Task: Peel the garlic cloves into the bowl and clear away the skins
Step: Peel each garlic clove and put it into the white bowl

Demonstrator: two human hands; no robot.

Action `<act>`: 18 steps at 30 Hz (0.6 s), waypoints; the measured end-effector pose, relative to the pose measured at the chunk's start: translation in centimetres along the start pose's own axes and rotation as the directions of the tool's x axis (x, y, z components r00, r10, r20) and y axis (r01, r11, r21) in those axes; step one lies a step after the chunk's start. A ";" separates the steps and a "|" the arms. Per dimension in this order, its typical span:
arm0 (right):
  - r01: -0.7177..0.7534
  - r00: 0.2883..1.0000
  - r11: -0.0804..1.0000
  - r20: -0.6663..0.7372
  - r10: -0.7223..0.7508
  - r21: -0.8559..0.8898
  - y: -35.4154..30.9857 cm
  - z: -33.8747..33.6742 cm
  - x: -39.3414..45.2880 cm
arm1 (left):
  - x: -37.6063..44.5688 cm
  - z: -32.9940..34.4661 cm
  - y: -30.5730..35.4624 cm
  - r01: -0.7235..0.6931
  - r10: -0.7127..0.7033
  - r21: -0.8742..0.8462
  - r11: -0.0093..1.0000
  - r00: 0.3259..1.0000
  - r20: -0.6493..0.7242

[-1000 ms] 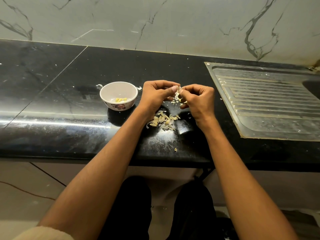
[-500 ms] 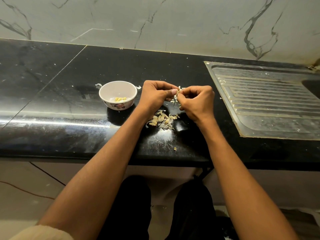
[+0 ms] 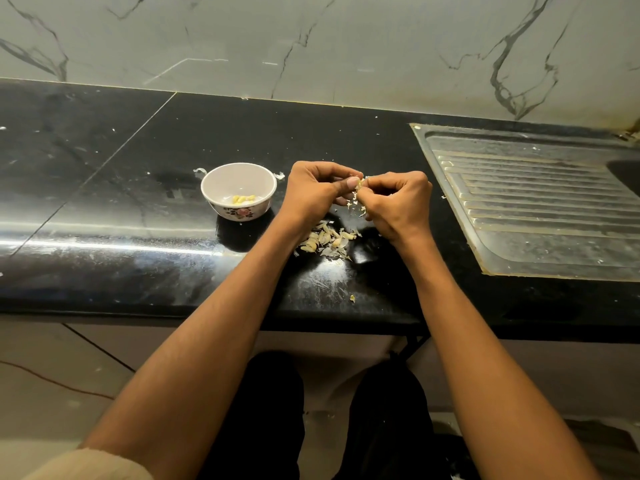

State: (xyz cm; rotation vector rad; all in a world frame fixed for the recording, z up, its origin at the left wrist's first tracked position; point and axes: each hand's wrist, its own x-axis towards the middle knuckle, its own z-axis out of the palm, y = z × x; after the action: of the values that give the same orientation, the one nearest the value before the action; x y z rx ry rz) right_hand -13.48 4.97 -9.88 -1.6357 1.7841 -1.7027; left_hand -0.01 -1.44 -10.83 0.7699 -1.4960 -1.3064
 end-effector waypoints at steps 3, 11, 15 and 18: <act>-0.044 0.999 0.997 0.015 0.043 0.068 -0.2 0.0 0.1 | 0.0 -0.1 0.1 0.008 -0.008 -0.048 0.999 1.000 -0.005; -0.103 0.994 0.982 0.040 0.098 0.161 0.0 0.0 0.1 | 0.2 -0.2 0.2 0.095 -0.091 -0.087 0.992 0.995 0.043; -0.120 0.993 0.977 0.030 0.117 0.174 0.0 0.1 0.2 | 0.2 -0.2 0.3 0.112 -0.108 -0.086 0.990 0.993 0.052; -0.129 0.992 0.974 0.027 0.127 0.184 0.0 0.0 0.2 | 0.0 -0.1 0.5 0.128 -0.123 -0.083 0.988 0.990 0.068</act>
State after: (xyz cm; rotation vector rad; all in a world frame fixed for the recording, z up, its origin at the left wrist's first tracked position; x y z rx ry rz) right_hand -13.56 4.80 -9.83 -1.4221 1.6304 -1.7352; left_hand 0.11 -1.33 -10.35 0.7833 -1.4484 -1.4921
